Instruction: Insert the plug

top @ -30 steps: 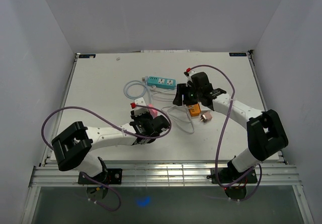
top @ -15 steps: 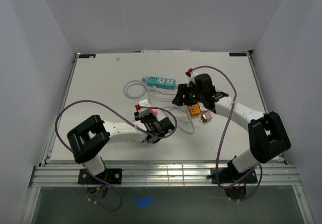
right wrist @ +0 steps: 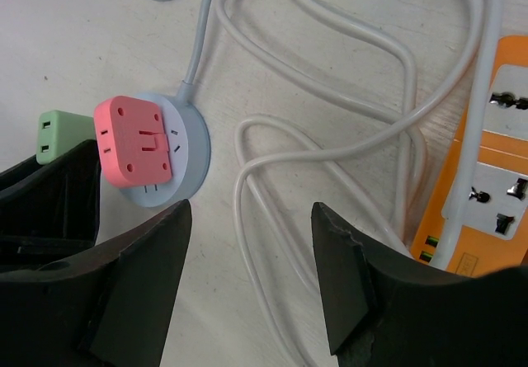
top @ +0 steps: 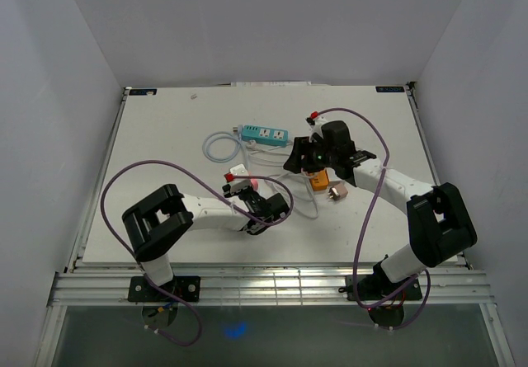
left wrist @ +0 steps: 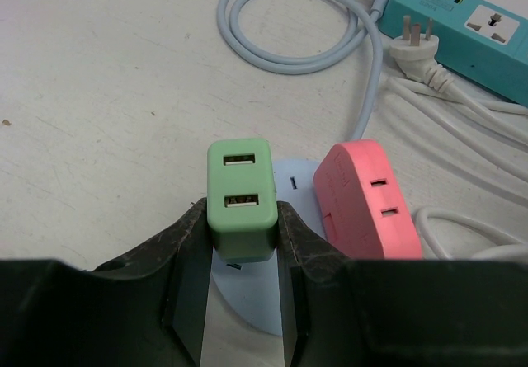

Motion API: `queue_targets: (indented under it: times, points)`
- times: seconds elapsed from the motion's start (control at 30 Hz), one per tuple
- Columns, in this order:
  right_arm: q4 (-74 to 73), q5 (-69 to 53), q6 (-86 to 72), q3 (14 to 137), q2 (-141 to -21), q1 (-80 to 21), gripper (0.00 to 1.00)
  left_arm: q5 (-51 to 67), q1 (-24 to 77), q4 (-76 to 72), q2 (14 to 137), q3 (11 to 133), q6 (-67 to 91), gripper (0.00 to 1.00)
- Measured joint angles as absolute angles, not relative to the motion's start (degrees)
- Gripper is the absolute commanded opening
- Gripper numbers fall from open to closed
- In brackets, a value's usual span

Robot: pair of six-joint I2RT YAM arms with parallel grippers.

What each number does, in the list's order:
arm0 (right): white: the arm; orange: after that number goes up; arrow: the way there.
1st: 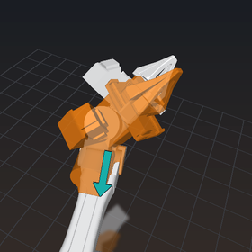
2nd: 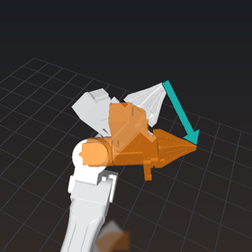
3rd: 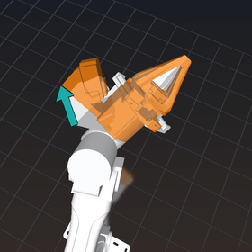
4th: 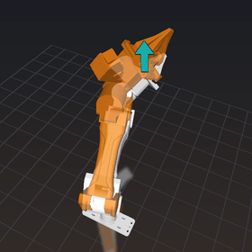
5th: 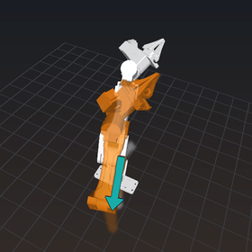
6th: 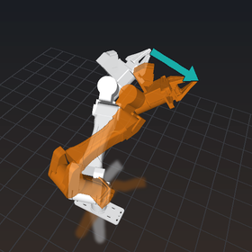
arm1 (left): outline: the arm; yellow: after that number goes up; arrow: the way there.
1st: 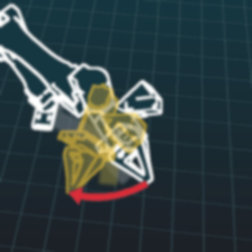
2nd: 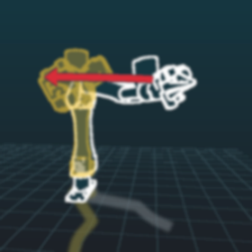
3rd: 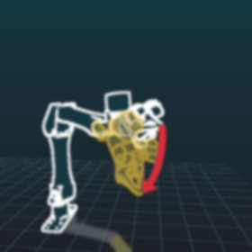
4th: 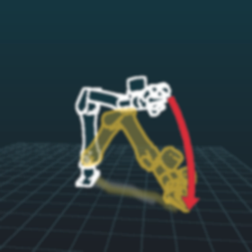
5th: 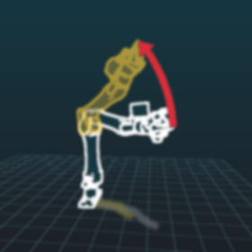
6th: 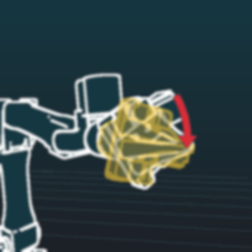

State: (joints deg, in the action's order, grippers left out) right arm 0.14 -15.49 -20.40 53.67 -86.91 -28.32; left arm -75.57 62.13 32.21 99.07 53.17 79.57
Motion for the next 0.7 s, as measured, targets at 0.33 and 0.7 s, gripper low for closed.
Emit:
queue_targets:
  times: [0.33, 0.7]
  points:
    - [0.19, -15.84, -20.47, 53.52, -86.87, -27.75, 0.66, -75.66, 62.13, 34.63, 100.99, 54.76, 82.32, 0.0]
    - [0.19, -16.27, -20.51, 53.45, -86.52, -27.44, 0.65, -75.59, 62.76, 35.59, 101.41, 55.24, 82.63, 0.0]
